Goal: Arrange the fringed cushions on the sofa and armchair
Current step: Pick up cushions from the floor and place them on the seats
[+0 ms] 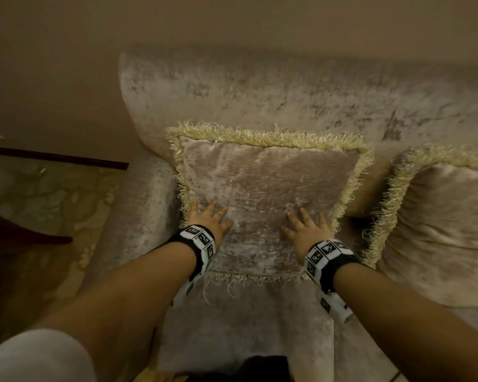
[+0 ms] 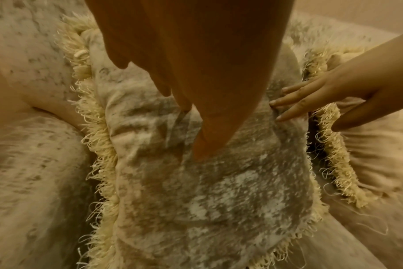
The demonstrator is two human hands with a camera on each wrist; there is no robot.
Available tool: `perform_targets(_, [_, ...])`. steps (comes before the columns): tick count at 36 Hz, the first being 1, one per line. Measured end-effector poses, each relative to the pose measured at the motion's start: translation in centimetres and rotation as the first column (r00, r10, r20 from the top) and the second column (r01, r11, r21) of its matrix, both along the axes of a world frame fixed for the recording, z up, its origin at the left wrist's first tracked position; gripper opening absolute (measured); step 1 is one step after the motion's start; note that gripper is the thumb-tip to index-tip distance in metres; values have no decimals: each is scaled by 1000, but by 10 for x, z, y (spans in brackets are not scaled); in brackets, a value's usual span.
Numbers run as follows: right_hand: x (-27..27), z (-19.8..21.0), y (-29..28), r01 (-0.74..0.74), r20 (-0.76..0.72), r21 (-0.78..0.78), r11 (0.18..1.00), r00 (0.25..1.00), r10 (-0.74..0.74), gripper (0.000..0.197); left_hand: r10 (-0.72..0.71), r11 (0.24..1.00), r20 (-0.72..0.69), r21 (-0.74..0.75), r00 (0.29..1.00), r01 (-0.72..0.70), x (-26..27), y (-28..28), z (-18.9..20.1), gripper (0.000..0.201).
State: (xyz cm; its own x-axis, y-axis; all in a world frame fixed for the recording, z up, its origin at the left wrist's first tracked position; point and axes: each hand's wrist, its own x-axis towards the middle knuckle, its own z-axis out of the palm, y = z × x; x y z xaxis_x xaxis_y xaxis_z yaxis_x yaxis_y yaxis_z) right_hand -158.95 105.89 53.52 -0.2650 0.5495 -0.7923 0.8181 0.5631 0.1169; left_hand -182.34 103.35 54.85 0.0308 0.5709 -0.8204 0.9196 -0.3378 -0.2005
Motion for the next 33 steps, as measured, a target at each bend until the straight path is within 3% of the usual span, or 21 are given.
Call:
perform_targets(6, [-6,32,-3,11,-79,23,1000,997,-9,73,42,997,66,57,997,-46,11,0,25,79])
perform_targets(19, [-16,116,4,-130,-149,273,953,973,175,66,24,963,111,265,994,-53,36,10,121,82])
perform_targets(24, [-21,138,7,-137,-178,347,928,962,209,68,54,918,149,383,987,-108,28,8,144,73])
perform_targets(33, [-66,169,1,-206,-219,436,876,920,325,77,127,854,158,484,979,-189,-9,-38,171,82])
